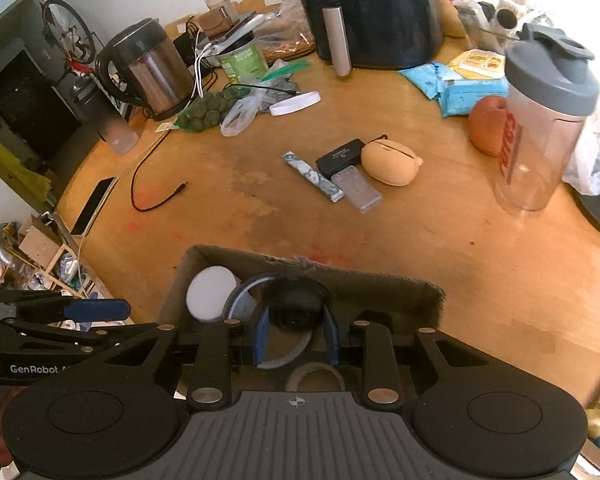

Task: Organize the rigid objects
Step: 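Lower the black container into the box with the left tool while the right tool releases the knob there, then move the right tool from the box to the tan pig-shaped case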

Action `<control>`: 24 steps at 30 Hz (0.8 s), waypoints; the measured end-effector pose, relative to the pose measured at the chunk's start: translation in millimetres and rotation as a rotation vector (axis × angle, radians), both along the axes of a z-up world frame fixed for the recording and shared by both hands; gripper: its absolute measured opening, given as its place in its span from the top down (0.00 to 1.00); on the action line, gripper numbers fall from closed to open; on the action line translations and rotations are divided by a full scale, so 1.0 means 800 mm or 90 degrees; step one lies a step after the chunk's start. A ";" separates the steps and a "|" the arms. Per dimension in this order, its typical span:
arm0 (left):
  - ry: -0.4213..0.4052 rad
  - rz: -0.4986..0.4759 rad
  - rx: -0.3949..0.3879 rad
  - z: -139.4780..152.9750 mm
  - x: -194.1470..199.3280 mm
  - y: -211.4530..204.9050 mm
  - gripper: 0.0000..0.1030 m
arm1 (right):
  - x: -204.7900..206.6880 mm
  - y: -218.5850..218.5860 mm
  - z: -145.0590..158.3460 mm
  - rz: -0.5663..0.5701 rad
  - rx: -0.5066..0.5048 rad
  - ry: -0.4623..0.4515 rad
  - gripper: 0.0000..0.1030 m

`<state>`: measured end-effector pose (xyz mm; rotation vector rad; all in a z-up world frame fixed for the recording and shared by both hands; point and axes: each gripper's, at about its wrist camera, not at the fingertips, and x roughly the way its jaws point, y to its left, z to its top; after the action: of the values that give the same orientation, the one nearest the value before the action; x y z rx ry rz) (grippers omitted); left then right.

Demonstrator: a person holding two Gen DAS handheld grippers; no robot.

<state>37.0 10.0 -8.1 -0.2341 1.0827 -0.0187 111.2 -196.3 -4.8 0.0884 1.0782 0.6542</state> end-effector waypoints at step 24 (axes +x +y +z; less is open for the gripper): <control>-0.006 -0.028 -0.011 -0.004 0.039 0.032 0.36 | 0.021 0.013 -0.015 -0.109 -0.107 -0.005 0.00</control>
<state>67.9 35.2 -11.3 -0.2256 1.0782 -0.0694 128.1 -186.3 -17.2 0.0324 1.1013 0.4091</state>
